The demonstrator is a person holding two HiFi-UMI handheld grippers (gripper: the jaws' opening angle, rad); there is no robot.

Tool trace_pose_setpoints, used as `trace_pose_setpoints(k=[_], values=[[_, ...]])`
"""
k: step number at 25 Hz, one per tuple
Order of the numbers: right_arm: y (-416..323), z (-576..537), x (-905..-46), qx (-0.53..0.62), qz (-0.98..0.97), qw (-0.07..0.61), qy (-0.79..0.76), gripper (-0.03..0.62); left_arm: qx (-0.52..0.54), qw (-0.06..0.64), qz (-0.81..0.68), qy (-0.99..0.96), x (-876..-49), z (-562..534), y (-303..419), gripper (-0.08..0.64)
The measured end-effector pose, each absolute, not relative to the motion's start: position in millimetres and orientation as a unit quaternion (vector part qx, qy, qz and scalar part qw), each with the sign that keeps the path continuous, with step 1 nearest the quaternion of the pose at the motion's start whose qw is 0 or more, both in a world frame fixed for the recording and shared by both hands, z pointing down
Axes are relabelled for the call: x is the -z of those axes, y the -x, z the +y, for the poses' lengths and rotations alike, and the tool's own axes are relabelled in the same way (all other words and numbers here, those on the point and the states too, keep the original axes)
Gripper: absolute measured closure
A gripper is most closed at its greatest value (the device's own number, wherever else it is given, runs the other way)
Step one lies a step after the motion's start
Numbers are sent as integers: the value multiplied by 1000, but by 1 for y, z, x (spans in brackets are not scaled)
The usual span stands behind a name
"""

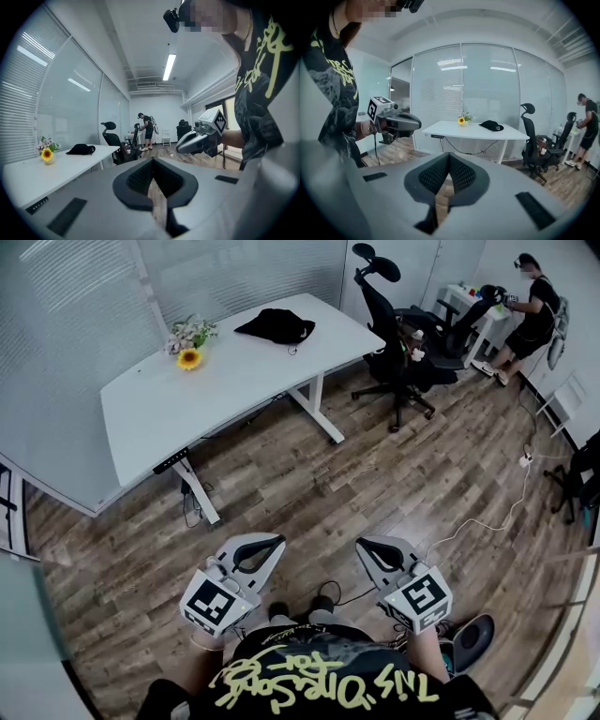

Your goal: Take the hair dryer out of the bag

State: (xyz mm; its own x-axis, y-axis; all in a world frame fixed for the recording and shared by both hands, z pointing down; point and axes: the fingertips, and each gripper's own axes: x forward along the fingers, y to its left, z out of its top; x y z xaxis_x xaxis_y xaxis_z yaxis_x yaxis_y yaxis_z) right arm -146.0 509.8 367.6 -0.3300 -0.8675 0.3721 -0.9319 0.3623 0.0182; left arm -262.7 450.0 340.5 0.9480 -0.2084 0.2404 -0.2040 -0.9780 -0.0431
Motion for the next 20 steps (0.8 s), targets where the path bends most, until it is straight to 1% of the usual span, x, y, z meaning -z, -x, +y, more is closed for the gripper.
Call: trace_pose_setpoints(k=[3,6,7,8,10,12,13,15,17,18,20], values=[[148,509,-366,-93,-809,161,-557,591,115,3,109,987,-338,450,263,565],[151,510,-365,-83,-806,176,-558,591,106,-12,133,985,-339,443,265,565],[151,510,-365,-80,-804,181,-561,591,107,-18,138,984,-342,441,265,552],[150,510,-365,-78,-801,183,-564,591,109,-22,140,984,-344,440,265,521],[148,508,-362,-75,-799,176,-570,591,111,-27,138,984,-346,440,263,434],[146,506,-353,-67,-799,156,-577,580,108,-28,132,985,-344,441,260,395],[144,505,-347,-60,-797,142,-584,558,105,-29,130,985,-343,441,258,382],[139,503,-335,-44,-787,115,-604,465,97,-34,131,986,-340,439,256,355],[133,501,-324,-32,-778,86,-622,373,91,-38,136,986,-339,437,255,312],[129,501,-319,-24,-775,69,-628,354,89,-38,138,986,-339,437,254,300],[122,503,-310,-9,-773,32,-634,354,84,-38,139,986,-337,439,252,281]])
